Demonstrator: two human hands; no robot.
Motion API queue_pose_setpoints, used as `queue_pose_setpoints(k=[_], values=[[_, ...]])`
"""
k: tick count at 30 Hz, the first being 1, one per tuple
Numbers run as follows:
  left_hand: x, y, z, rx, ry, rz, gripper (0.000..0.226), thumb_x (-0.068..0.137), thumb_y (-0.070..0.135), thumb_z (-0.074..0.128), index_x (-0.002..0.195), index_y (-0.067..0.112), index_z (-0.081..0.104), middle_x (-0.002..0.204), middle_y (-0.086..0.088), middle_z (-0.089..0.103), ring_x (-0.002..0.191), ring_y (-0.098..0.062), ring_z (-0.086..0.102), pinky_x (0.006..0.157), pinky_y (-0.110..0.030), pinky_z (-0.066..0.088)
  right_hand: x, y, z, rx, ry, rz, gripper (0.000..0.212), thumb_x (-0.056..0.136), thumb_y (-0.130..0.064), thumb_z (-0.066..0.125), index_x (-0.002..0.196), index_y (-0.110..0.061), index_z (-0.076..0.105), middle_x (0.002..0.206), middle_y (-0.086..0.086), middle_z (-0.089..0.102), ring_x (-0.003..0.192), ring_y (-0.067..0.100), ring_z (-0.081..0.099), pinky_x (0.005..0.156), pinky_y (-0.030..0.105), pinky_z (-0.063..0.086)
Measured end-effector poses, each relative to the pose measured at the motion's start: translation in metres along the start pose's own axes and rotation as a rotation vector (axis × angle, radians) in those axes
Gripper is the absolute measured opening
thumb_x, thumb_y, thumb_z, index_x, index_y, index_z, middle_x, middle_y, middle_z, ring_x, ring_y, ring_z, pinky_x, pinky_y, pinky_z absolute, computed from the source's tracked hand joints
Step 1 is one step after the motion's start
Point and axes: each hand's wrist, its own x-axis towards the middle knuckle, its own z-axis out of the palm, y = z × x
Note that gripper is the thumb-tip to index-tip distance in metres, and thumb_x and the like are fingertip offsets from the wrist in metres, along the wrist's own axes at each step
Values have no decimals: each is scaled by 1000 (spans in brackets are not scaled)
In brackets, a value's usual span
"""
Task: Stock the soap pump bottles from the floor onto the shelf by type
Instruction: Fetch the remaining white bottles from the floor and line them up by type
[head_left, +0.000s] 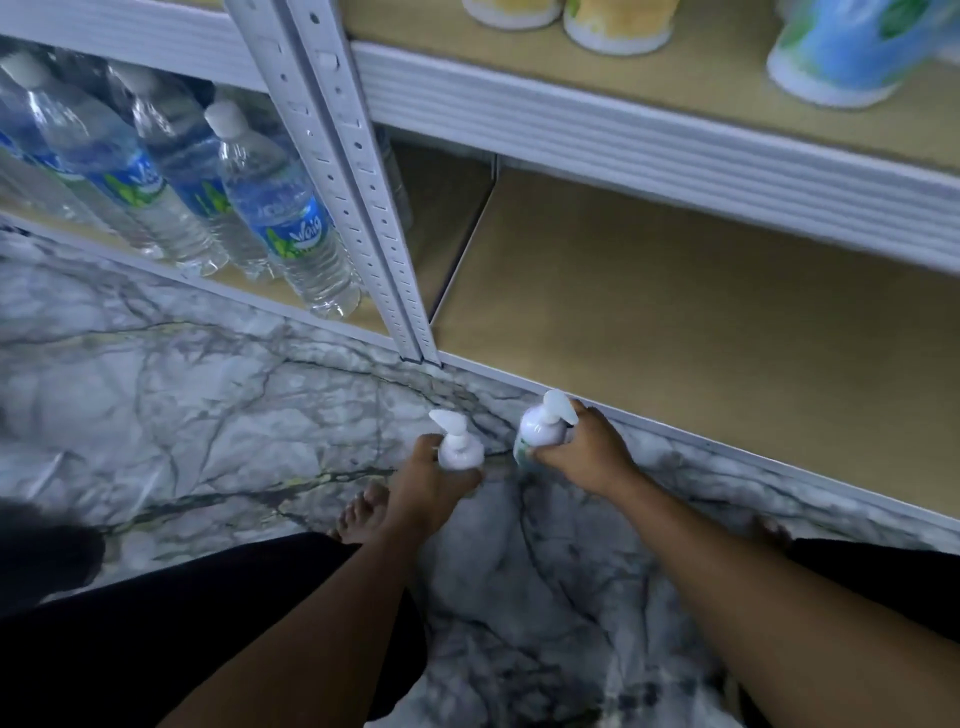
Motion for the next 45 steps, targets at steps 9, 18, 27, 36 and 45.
queue_pose_setpoints(k=[9,18,27,36,45], values=[[-70,142,-23,-53,-146,242,55,62,30,86,104,8,58,89,-2,69,77,-11,68,66,-26,54,-91,-21,-132,128,136,-51,62,59,-36,88,114,-28,59,107,-4,69,94,18,67,89,38,55],[-183,302,-85,-160,-230,575,51,65,41,82,103,17,58,107,-8,68,98,-21,68,93,-46,55,-210,-97,-254,361,192,-287,52,76,-21,85,117,-21,53,112,2,67,103,16,66,89,34,53],[-256,337,-69,-547,-283,687,46,79,61,69,118,39,60,117,-5,73,102,-32,72,90,-55,57,-269,-125,-301,870,312,-424,35,86,-27,72,117,-17,57,107,5,70,92,16,70,87,40,54],[-262,331,-34,-689,-385,428,45,88,40,68,125,21,51,119,-21,68,99,-38,71,82,-52,60,-261,-101,-273,1099,336,-245,30,90,-34,68,117,-23,61,96,5,72,89,25,71,87,49,58],[-260,321,-40,-466,-183,565,53,81,13,82,124,20,53,109,-5,69,95,-17,72,78,-35,60,-264,-99,-257,857,350,-297,48,79,-10,76,120,-30,61,104,4,74,93,22,73,84,45,60]])
